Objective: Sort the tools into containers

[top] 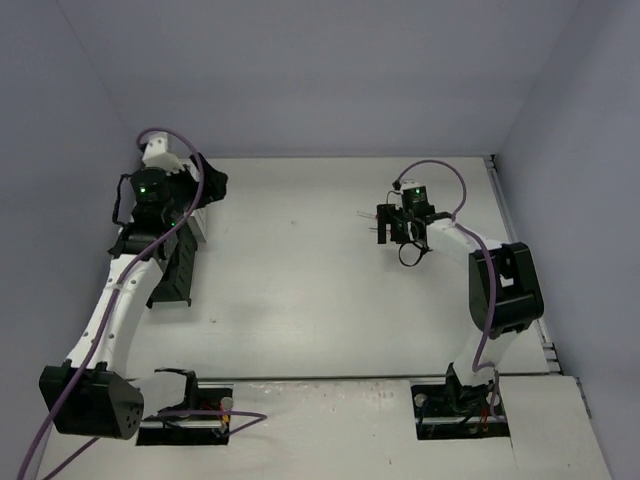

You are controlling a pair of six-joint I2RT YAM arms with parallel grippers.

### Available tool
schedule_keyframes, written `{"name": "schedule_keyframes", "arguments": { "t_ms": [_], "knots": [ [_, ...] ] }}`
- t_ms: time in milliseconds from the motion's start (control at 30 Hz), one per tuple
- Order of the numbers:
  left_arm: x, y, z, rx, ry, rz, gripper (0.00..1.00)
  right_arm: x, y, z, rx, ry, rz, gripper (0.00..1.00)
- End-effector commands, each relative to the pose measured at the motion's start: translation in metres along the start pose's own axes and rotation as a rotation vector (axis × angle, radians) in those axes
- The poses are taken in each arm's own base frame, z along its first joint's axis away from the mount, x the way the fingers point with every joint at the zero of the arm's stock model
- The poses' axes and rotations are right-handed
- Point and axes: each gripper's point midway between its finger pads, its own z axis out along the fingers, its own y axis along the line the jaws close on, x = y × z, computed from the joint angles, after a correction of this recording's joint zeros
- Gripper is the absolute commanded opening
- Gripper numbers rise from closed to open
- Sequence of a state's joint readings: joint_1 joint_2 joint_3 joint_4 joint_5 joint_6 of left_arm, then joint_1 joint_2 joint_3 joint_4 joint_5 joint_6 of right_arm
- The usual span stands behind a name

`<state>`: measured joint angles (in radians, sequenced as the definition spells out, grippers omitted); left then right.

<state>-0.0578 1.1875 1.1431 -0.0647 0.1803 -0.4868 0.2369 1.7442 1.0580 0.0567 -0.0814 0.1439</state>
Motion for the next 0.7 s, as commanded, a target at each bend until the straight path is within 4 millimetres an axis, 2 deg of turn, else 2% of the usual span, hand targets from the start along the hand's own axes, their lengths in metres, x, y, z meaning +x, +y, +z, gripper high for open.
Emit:
{"name": "schedule_keyframes", "arguments": {
  "t_ms": [0,67,167,367,567,667],
  "knots": [
    [0.059,-0.022,-0.012,0.083,0.181,0.088,0.74,-0.038,-0.003,-0.007,-0.032,-0.063,-0.151,0.78],
    [0.074,-0.024,-0.016,0.092,0.203,0.115,0.74,-0.042,-0.007,-0.010,-0.032,-0.067,-0.201,0.79],
    [0.080,-0.029,-0.017,0.118,0.222,0.101,0.74,-0.047,-0.018,-0.011,-0.024,-0.067,-0.223,0.79],
    [0.087,-0.039,-0.015,0.156,0.257,0.090,0.74,-0.032,-0.036,0.001,-0.112,0.002,-0.232,0.80],
    [0.090,-0.042,-0.015,0.174,0.274,0.074,0.74,-0.012,-0.035,0.025,-0.187,0.080,-0.235,0.79],
    [0.089,-0.042,-0.015,0.178,0.274,0.074,0.74,-0.003,-0.031,0.029,-0.227,0.103,-0.236,0.77]
  ]
}}
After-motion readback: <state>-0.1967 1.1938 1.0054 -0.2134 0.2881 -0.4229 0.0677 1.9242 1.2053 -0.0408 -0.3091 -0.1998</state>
